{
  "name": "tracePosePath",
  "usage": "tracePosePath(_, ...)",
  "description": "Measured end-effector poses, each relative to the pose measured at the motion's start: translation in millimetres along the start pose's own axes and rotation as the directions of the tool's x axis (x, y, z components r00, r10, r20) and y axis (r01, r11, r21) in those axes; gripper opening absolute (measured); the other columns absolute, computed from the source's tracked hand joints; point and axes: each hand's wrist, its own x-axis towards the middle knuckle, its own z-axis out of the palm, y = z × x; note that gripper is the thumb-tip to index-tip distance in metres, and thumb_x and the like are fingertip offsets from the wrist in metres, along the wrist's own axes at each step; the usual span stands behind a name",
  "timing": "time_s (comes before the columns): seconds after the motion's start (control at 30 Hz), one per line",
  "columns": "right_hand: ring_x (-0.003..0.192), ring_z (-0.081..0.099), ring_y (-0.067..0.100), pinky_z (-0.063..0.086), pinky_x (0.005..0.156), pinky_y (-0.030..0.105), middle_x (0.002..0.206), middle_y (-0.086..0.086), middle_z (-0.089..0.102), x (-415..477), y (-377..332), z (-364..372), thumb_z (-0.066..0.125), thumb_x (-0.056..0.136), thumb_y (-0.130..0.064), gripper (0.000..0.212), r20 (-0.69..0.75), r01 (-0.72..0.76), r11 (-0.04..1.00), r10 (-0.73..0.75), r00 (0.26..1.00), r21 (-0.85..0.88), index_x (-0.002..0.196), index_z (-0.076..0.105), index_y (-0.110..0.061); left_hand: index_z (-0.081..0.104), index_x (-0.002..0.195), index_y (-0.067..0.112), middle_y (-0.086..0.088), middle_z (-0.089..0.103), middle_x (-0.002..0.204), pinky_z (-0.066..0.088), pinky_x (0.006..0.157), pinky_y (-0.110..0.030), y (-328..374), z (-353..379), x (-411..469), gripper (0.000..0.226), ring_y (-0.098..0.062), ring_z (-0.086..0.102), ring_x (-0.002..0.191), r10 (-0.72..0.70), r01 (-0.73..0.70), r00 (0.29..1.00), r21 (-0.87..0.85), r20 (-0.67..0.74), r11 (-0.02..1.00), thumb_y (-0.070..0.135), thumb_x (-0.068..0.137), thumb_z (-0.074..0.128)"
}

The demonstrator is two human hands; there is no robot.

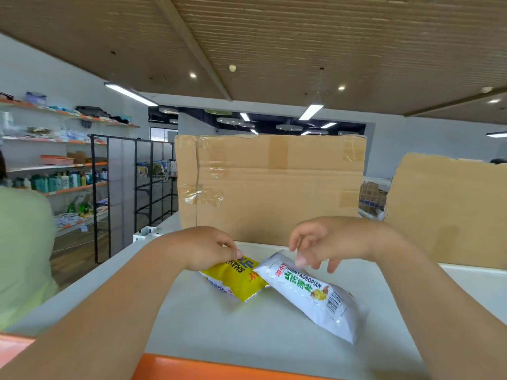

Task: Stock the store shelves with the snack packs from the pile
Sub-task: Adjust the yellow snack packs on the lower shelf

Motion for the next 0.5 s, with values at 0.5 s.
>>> tracePosePath(0.5, 0.107, 0.069, 0.027, 0.058, 0.083, 0.035, 0.121, 0.007, 0.072, 7, 28, -10, 0.071, 0.086, -0.008, 0.053, 0.096, -0.007, 0.965, -0.019, 0.995, 0.264, 0.136, 0.056, -0.017, 0.070, 0.109, 0.035, 0.012, 0.064, 0.111, 0.046, 0.095, -0.028, -9, 0, 6, 0.037, -0.012, 0.056, 0.109, -0.016, 0.016, 1.000, -0.003, 0.009, 1.000, 0.065, 0.093, 0.054)
